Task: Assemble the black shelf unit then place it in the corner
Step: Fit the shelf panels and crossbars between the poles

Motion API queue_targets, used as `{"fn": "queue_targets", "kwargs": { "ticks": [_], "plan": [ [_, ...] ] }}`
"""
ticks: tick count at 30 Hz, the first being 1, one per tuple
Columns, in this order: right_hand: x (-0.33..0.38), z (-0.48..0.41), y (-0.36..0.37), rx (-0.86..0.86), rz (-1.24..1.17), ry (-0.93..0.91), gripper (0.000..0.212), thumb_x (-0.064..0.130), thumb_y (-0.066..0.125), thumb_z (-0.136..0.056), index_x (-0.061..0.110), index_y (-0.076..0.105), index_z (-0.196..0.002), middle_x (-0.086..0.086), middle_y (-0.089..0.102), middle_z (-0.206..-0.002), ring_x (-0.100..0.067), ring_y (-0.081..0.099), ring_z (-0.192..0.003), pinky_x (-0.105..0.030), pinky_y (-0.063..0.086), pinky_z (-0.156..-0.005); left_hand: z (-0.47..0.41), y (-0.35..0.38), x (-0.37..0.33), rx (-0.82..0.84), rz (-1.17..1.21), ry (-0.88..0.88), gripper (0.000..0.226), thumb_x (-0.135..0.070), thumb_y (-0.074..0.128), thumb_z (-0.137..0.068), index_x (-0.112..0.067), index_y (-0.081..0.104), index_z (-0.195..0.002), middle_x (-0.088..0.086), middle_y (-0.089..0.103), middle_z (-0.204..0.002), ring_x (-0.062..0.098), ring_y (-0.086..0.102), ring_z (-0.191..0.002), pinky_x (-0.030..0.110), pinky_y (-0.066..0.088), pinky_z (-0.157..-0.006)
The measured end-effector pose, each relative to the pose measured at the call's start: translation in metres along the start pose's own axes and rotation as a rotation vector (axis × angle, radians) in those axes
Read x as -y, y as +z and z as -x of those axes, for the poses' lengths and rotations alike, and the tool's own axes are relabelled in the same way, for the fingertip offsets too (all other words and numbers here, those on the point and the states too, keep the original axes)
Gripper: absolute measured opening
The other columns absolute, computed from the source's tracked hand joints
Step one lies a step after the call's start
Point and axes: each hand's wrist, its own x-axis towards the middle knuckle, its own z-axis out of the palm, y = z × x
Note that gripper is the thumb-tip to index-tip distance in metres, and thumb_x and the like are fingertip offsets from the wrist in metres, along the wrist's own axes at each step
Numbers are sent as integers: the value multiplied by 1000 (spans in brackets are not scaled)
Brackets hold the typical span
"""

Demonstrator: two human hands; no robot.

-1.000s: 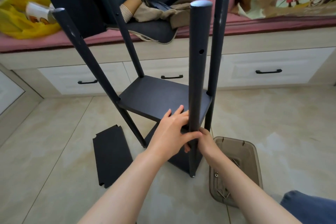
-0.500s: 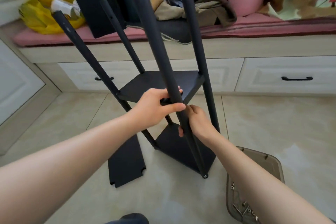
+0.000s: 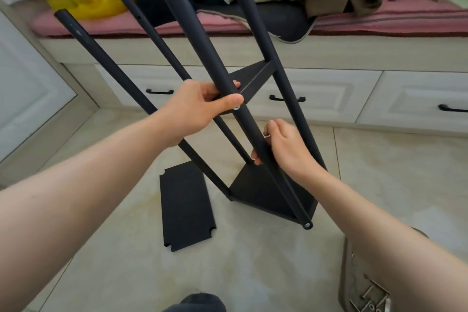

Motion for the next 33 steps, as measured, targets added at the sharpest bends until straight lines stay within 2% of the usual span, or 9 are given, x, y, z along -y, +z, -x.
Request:
{"fn": "queue_targets", "kwargs": {
  "ticks": [5, 11, 14, 18, 24, 26, 28, 30, 33],
  "plan": [
    [8, -2, 10, 3, 72, -47, 30, 23, 25, -109, 5, 45, -96, -18, 64, -68, -10, 57, -44, -18, 47, -44, 9, -5, 6, -46, 23, -19, 38, -45, 73, -88, -34, 70, -124, -27, 74, -100, -10, 65, -102, 25, 45, -106],
    [13, 0, 14, 5, 50, -56, 30, 26, 26, -109, 9, 42, -90, -16, 56, -68, -7, 53, -39, -22, 44, -41, 30, -2, 12, -159, 142, -65, 29, -52, 72, -84, -39, 72, -109, -25, 75, -95, -4, 70, -97, 29, 49, -105],
    [13, 4, 15, 4, 31, -70, 28, 26, 27, -108, 12, 42, -89, -15, 54, -69, -7, 52, -40, -24, 44, -41, 45, 2, 17, -190, 257, -95, 48, -58, 72, -75, -33, 73, -116, -19, 77, -97, -1, 71, -99, 32, 48, -107],
    [16, 12, 14, 12, 99, -111, 29, 27, 28, -109, 10, 44, -92, -15, 55, -69, -7, 55, -40, -22, 44, -40, 67, 4, 33, -229, 341, -150, 55, -70, 74, -57, -39, 74, -103, -15, 78, -96, 5, 71, -101, 29, 50, -99],
    [8, 19, 23, 75, 241, -84, 31, 33, 29, -107, 10, 48, -98, -16, 59, -73, -13, 58, -40, -31, 49, -41, 106, 8, 68, -260, 415, -348, 72, -68, 77, -41, -27, 73, -101, -15, 78, -93, 11, 68, -106, 40, 47, -108],
    [2, 21, 28, 91, 299, -77, 30, 38, 29, -106, 20, 48, -92, -14, 59, -78, -19, 61, -49, -29, 48, -41, 117, 13, 79, -259, 469, -401, 78, -64, 79, -40, -23, 74, -105, -13, 78, -94, 10, 70, -103, 37, 51, -105],
    [-2, 23, 34, 87, 381, -93, 30, 41, 28, -106, 24, 47, -89, -9, 59, -78, -26, 64, -58, -39, 54, -44, 124, 15, 89, -250, 525, -420, 77, -61, 80, -41, -21, 74, -107, -10, 79, -97, 9, 72, -101, 30, 54, -98],
    [-5, 26, 40, 81, 439, -110, 31, 42, 28, -106, 25, 47, -88, -5, 57, -74, -25, 64, -57, -49, 57, -50, 129, 16, 99, -243, 567, -435, 77, -60, 80, -44, -20, 75, -110, -9, 79, -100, 6, 72, -103, 25, 54, -94],
    [-9, 29, 48, 92, 488, -127, 28, 41, 28, -106, 27, 45, -88, -5, 60, -72, -22, 66, -56, -52, 56, -54, 137, 20, 114, -254, 636, -447, 80, -57, 82, -47, -18, 74, -116, -7, 78, -104, 7, 70, -109, 26, 53, -95]
  ]
}}
